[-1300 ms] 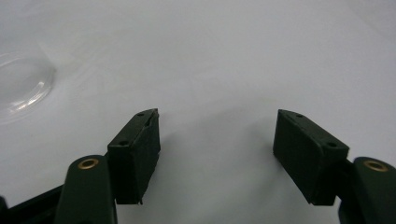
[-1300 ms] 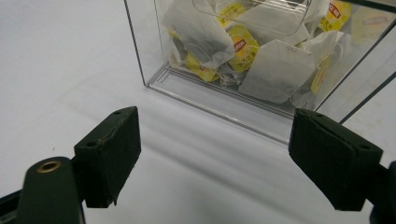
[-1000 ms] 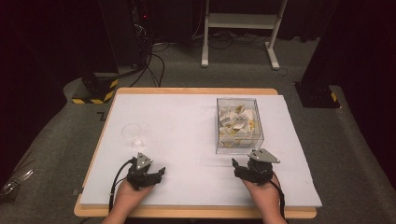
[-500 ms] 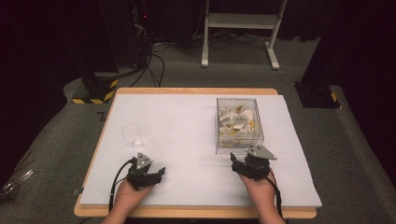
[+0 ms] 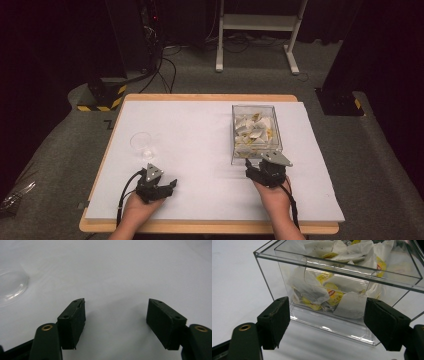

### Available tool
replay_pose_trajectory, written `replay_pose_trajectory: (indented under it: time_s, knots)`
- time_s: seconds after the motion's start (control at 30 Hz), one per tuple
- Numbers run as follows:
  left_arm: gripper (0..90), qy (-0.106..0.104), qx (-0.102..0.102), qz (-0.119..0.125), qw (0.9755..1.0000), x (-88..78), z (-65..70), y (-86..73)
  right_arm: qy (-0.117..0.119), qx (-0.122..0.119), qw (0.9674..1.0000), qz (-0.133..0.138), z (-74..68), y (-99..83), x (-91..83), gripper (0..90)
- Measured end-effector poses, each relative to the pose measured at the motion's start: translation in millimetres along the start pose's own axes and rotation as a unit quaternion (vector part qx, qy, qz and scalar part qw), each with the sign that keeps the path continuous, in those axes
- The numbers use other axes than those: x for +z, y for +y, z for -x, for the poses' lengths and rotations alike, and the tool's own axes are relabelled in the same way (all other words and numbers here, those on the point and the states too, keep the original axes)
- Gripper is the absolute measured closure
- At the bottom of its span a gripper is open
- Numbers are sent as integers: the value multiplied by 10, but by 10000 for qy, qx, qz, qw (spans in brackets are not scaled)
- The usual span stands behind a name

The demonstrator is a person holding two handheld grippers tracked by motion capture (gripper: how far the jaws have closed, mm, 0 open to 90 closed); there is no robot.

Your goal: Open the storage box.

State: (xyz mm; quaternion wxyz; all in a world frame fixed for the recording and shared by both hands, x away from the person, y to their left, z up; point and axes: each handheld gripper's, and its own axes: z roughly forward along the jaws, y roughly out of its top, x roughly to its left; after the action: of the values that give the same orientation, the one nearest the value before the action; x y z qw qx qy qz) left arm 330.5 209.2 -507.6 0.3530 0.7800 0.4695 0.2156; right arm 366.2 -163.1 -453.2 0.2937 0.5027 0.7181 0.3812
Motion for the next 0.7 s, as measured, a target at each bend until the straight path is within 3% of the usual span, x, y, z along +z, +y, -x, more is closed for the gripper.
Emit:
replay_pose_trajectory:
  time_s: [0.7]
  knots:
    - [316,-6,2,-4,10000,0,-1,0,-389,291,9988,-20,-51,119,95,253]
